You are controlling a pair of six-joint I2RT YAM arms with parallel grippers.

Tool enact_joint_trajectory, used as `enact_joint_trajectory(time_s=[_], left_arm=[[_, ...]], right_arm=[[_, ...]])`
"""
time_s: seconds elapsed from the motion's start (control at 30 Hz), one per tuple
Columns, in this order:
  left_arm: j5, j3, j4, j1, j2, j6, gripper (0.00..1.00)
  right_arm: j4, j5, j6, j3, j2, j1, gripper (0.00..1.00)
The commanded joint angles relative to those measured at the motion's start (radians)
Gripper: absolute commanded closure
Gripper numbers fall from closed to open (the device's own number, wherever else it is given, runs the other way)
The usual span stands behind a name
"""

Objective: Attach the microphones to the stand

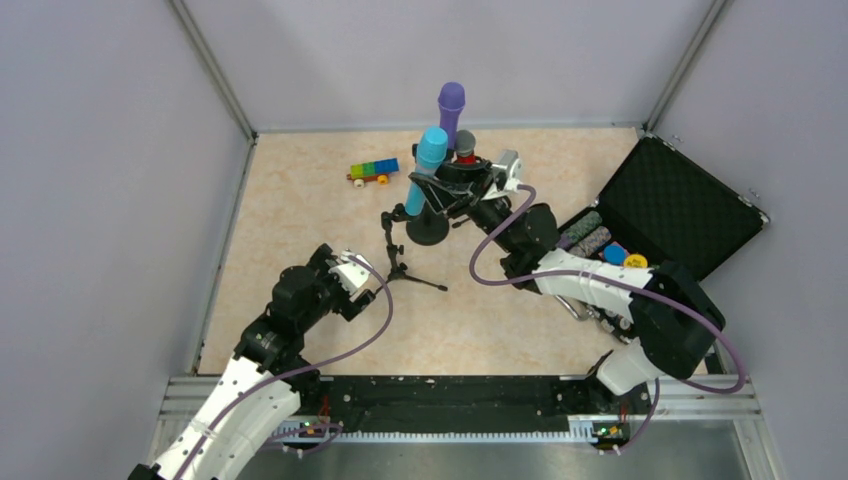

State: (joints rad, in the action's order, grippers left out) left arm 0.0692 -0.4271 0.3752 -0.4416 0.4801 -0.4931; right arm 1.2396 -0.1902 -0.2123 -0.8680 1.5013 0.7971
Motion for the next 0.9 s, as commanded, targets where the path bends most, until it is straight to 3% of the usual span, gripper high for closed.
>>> enact_joint_trajectory(time_s=[0.0,0.73,0.8,0.87], left_arm=[[-0.003,0.004,-0.033,-0.004,-0.001,-0.002,0.01],[-0.002,0.004,-0.031,-0.003,0.000,-0.002,0.01],[-0.002,0.004,-0.032,-0.003,-0.001,-0.002,0.01],[-0.001,0.004,-0.031,-0.004,-0.001,-0.002,0.01]], right_arm=[[-0.212,-0.029,0.022,0.073,0.072,0.022,1.00],[-0.253,0.020,0.020,0.080,0.064,0.037,1.00],[-0.270,0.020,0.016,0.065,0.053,0.038,0.92],[-0.267,0.007,0.010,0.058,0.043,0.038,0.74]])
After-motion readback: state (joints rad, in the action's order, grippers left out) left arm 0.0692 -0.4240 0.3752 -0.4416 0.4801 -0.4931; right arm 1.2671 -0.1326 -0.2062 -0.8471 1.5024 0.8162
